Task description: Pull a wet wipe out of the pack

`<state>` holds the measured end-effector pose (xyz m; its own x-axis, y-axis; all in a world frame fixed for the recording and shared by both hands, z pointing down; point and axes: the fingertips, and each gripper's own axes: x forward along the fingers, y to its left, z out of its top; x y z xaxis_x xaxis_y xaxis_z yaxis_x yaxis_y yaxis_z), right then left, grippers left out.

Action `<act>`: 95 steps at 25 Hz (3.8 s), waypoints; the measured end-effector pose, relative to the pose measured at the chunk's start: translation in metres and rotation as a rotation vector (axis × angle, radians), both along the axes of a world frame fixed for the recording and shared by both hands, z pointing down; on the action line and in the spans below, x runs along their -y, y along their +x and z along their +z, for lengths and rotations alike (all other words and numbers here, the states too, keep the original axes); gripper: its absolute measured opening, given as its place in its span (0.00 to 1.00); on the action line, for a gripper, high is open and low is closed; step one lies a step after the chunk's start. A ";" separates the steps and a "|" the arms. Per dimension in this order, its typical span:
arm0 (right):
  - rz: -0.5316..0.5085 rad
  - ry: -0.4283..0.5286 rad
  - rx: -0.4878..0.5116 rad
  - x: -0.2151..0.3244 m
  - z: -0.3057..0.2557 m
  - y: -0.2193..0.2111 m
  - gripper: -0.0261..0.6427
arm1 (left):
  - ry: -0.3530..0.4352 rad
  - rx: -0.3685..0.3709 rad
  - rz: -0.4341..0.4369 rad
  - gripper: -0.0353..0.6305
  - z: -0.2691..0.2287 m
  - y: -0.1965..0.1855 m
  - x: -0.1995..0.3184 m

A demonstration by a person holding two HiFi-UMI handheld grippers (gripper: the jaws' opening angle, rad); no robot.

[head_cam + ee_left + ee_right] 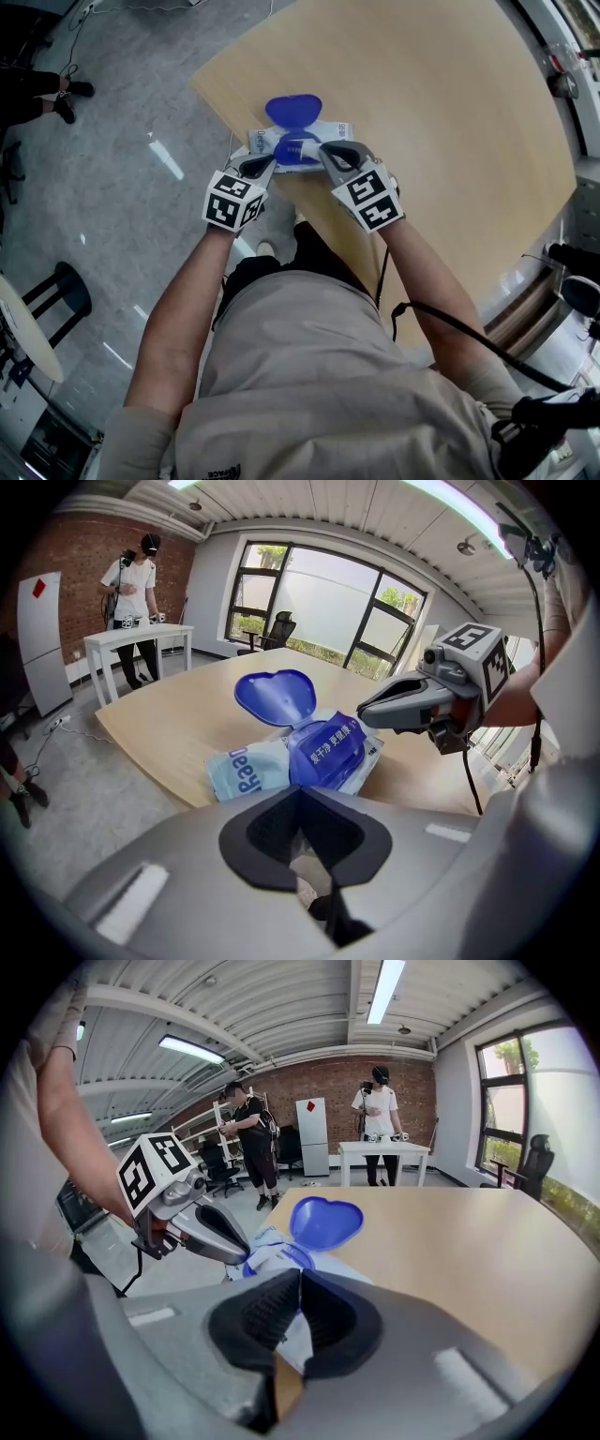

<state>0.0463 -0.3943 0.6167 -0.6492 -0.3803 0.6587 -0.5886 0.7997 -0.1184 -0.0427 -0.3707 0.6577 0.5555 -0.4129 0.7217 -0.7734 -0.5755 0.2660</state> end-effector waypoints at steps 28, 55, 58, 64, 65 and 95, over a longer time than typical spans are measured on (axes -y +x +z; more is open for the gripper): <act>0.126 0.032 -0.008 0.011 -0.017 0.051 0.05 | -0.008 0.043 0.013 0.05 0.001 0.002 -0.002; 0.284 0.089 -0.023 0.009 -0.047 0.110 0.05 | -0.009 0.075 0.041 0.05 -0.002 0.002 -0.006; 0.294 0.103 -0.027 0.005 -0.053 0.114 0.05 | -0.005 0.078 0.045 0.05 -0.003 0.003 -0.009; 0.322 0.127 -0.034 0.000 -0.069 0.123 0.05 | 0.009 0.078 0.059 0.05 -0.009 0.001 -0.009; 0.323 0.132 -0.036 -0.002 -0.072 0.124 0.05 | 0.012 0.076 0.059 0.05 -0.011 0.001 -0.010; 0.467 0.305 -0.036 -0.159 -0.208 0.076 0.05 | 0.328 -0.319 0.159 0.05 -0.243 -0.041 -0.156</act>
<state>0.1228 -0.2356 0.4089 -0.3450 -0.7990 0.4925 -0.8880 0.4478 0.1043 -0.0837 -0.2148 0.4146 0.8026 -0.4824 0.3508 -0.5785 -0.7729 0.2607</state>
